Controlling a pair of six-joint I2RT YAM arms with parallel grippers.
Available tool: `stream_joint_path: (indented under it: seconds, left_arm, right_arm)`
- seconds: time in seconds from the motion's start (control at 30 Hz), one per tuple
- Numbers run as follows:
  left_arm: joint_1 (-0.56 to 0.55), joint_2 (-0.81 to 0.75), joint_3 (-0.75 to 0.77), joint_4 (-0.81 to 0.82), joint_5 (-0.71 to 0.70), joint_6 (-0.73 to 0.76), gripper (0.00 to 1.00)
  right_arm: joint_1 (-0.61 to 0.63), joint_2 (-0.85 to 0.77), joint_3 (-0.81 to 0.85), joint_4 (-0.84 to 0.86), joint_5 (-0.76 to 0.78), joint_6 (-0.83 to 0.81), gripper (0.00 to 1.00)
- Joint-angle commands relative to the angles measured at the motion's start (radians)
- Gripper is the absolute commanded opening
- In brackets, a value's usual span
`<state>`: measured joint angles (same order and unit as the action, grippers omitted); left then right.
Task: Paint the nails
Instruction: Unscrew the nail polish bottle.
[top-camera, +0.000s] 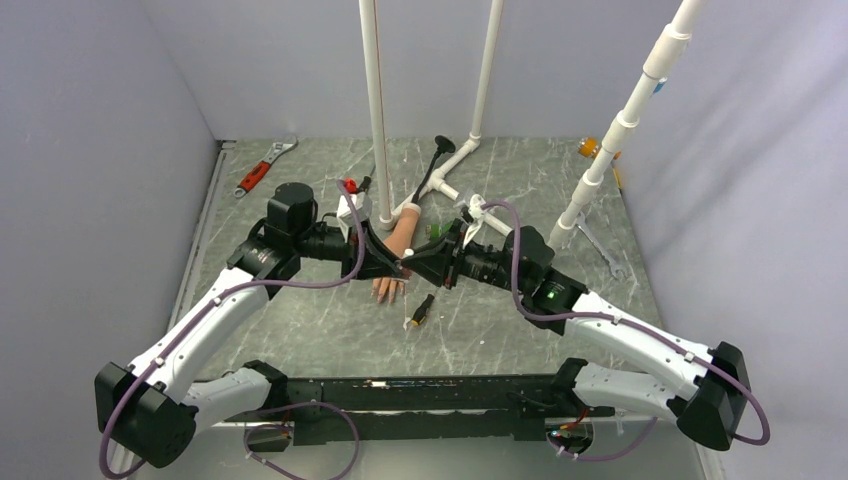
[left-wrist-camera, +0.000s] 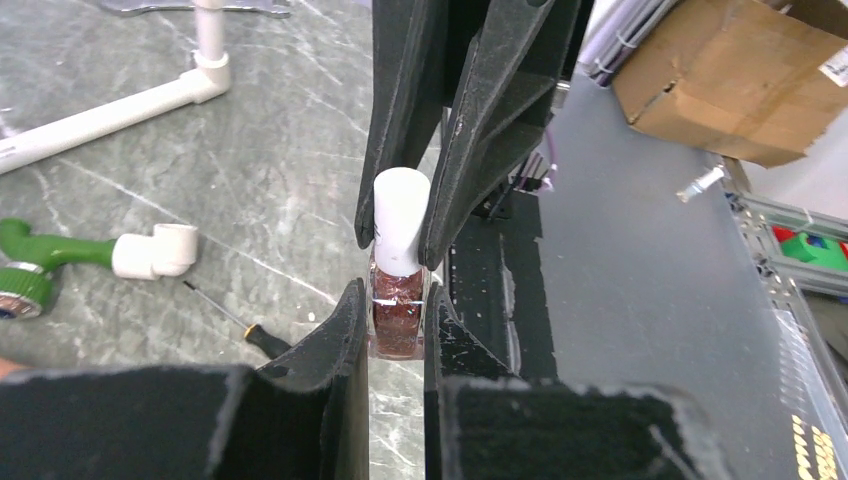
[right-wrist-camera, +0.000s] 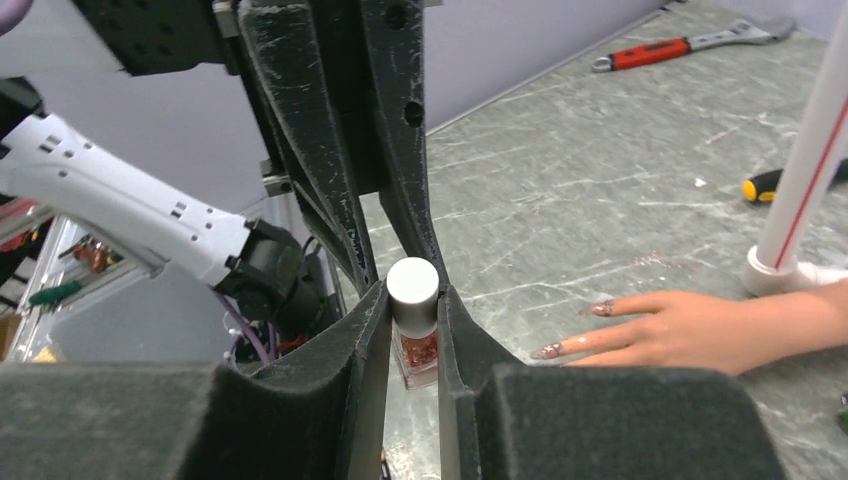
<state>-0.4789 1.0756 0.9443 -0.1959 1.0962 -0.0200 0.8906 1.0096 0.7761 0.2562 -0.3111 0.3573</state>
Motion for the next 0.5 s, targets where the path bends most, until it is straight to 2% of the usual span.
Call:
stream_joint_path:
  seconds: [0.0,0.17,0.2,0.3,0.37,0.47]
  left_arm:
    - [-0.003,-0.021,0.008,0.124,0.132,0.008,0.00]
    - [-0.004,-0.023,0.009,0.119,0.139,0.008,0.00]
    - [-0.004,-0.024,0.008,0.116,0.132,0.008,0.00]
    - [-0.004,-0.030,0.008,0.103,0.103,0.053,0.00]
    - [-0.003,-0.031,0.007,0.094,0.086,0.062,0.00]
    - [-0.004,-0.029,0.009,0.068,0.048,0.081,0.00]
  right_arm:
    - [0.016,-0.005,-0.021,0.073,-0.200,-0.016,0.08]
    - [0.016,-0.022,-0.039,0.093,-0.205,-0.018,0.14]
    - [0.016,-0.024,-0.040,0.089,-0.202,-0.018,0.20]
    - [0.016,-0.031,-0.033,0.061,-0.181,-0.021,0.46]
    - [0.016,-0.041,-0.033,0.045,-0.159,-0.026,0.57]
    - [0.017,-0.063,-0.040,0.027,-0.113,-0.027,0.68]
